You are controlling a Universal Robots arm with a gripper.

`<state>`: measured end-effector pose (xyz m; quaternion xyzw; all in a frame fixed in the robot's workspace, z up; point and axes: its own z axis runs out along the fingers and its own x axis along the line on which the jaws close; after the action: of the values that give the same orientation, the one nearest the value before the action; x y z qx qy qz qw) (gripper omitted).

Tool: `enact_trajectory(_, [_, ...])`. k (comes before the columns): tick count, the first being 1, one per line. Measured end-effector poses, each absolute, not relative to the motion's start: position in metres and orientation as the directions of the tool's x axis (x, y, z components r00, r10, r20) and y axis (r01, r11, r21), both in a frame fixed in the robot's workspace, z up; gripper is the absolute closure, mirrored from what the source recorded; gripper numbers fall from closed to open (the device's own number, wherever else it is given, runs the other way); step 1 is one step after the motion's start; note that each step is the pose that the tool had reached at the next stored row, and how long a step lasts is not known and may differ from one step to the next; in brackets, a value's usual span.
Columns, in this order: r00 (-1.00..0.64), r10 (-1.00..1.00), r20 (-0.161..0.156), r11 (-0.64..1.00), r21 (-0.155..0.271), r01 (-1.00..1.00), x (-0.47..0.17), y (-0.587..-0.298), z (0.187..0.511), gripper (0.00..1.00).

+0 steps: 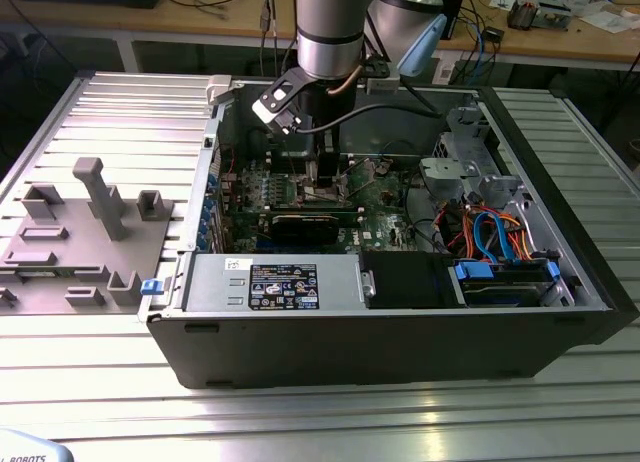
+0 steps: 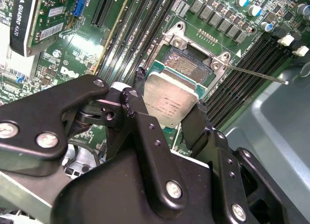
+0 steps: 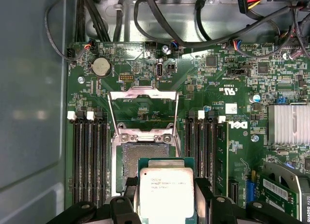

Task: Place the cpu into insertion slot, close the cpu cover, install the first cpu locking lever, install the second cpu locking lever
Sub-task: 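Place the cpu into insertion slot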

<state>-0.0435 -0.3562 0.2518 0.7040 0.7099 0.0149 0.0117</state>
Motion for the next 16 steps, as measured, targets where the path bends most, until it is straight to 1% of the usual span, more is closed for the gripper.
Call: enact_trajectory(16, [-0.008,1.000,0.003,0.008,0.038,0.999,-0.0435,-0.3518,0.2484,0.45])
